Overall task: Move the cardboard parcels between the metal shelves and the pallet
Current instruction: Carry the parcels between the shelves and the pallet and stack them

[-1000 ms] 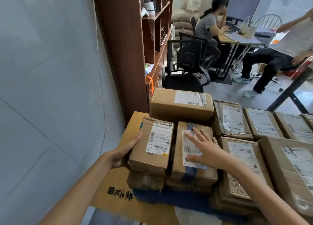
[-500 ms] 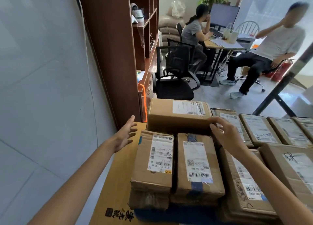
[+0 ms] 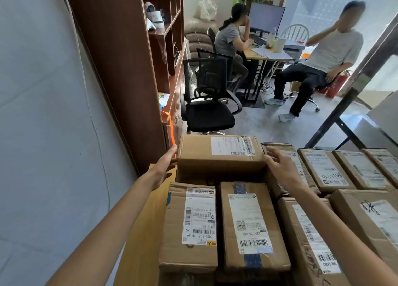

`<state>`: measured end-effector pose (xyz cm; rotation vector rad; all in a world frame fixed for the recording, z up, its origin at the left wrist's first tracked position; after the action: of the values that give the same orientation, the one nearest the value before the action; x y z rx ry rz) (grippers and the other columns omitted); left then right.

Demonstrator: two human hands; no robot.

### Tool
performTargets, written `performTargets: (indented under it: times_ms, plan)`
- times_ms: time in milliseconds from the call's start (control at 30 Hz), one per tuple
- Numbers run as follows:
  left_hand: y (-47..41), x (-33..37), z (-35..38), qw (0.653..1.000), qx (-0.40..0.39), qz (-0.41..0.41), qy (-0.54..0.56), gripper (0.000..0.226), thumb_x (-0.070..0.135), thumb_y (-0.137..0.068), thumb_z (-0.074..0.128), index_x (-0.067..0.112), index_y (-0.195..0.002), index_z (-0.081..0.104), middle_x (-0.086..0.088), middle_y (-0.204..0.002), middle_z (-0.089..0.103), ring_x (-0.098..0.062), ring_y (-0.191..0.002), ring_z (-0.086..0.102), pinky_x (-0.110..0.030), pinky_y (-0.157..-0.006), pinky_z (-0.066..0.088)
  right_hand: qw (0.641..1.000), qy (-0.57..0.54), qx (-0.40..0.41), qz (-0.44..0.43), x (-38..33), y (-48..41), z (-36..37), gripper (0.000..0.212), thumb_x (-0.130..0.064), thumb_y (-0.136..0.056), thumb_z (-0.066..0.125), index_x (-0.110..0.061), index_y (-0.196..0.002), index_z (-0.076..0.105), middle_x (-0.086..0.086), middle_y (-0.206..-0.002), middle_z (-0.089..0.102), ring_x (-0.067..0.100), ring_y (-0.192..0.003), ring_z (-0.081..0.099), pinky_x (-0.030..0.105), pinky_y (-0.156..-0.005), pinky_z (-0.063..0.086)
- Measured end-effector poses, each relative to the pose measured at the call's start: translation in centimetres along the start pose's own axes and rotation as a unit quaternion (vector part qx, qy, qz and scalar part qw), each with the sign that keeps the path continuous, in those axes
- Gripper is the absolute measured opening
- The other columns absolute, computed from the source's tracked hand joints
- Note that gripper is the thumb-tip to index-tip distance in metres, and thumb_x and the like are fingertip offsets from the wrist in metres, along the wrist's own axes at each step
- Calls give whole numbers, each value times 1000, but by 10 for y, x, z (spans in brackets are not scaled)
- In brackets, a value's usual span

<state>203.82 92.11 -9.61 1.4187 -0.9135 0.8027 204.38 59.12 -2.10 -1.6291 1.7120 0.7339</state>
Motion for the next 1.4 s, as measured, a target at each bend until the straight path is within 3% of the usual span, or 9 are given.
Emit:
performTargets:
  times_ms: [100, 233, 333, 467, 567, 767, 1033, 1167, 1400]
  plan:
    - [-6, 1, -2, 1000, 14, 20, -13, 66, 67, -93, 27, 28, -145, 38, -5, -137, 49, -22, -126, 44, -44, -110, 31, 1000, 4, 14, -15, -2, 0, 2, 41, -18, -95, 54, -11, -135, 50, 12, -121, 63, 13, -101, 53, 12, -71, 38]
    - [-9, -2, -12, 998, 43, 31, -38, 63, 65, -94, 28, 27, -142, 43, -4, -136, 50, -24, -127, 44, -49, -109, 35, 999, 11, 34, -21, 0, -2, 0, 38, -19, -95, 53, -11, -132, 53, 12, -111, 67, 14, -95, 55, 20, -72, 40]
    - [-12, -5, -16, 997, 52, 27, -40, 55, 58, -98, 28, 23, -135, 50, -7, -129, 55, -25, -121, 49, -49, -106, 39, 999, 25, 33, -18, 5, -4, 0, 37, -20, -95, 54, -11, -130, 55, 11, -107, 67, 16, -93, 57, 16, -67, 40]
    - [-17, -10, -15, 995, 79, 3, -56, 51, 51, -101, 29, 19, -137, 45, -6, -138, 49, -24, -124, 46, -46, -108, 37, 999, 40, 25, -21, 8, -5, 4, 35, -18, -93, 56, -12, -128, 57, 8, -100, 65, 22, -96, 60, 27, -78, 47]
    - [-18, -25, -5, 995, 51, -81, -42, 68, 64, -96, 26, 18, -147, 31, -7, -141, 43, -27, -131, 40, -45, -112, 31, 998, 58, 26, -28, 9, -5, 5, 37, -18, -91, 60, -13, -128, 57, 3, -95, 62, 23, -96, 60, 37, -85, 51]
    - [-21, -34, 10, 993, 8, -112, 41, 78, 73, -90, 21, 17, -140, 44, -7, -104, 57, -25, -110, 51, -41, -100, 43, 996, 74, 33, -37, 11, -4, 6, 43, -21, -88, 65, -14, -129, 56, 2, -96, 63, 20, -94, 58, 40, -86, 52]
    - [-22, -39, 6, 992, -2, -115, 57, 81, 77, -87, 19, 17, -131, 52, -8, -115, 61, -23, -113, 53, -36, -95, 45, 995, 72, 38, -56, 7, -2, 10, 42, -20, -85, 69, -14, -126, 59, 4, -96, 66, 16, -91, 57, 26, -79, 43]
    - [-18, -36, 8, 992, -2, -119, 28, 79, 74, -89, 18, 17, -134, 50, -6, -117, 56, -24, -111, 52, -33, -86, 46, 998, 43, 32, -43, 16, -7, -2, 33, -19, -88, 65, -15, -120, 63, 5, -101, 68, 16, -94, 62, 29, -81, 50]
    - [-21, -31, -3, 995, 8, -95, -9, 72, 70, -92, 23, 23, -142, 44, -4, -129, 56, -25, -122, 50, -45, -106, 41, 981, 155, 113, 27, 60, -7, -53, 30, -16, -89, 62, -9, -118, 61, 18, -119, 60, 32, -110, 56, 46, -95, 46]
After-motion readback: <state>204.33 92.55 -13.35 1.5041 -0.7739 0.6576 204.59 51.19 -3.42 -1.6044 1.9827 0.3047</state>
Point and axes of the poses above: each hand's wrist, its own y-axis away from the middle knuckle, its own z-axis out of the palm, x = y × z, the point moved 6 cm from there along -y, towards the middle knuckle
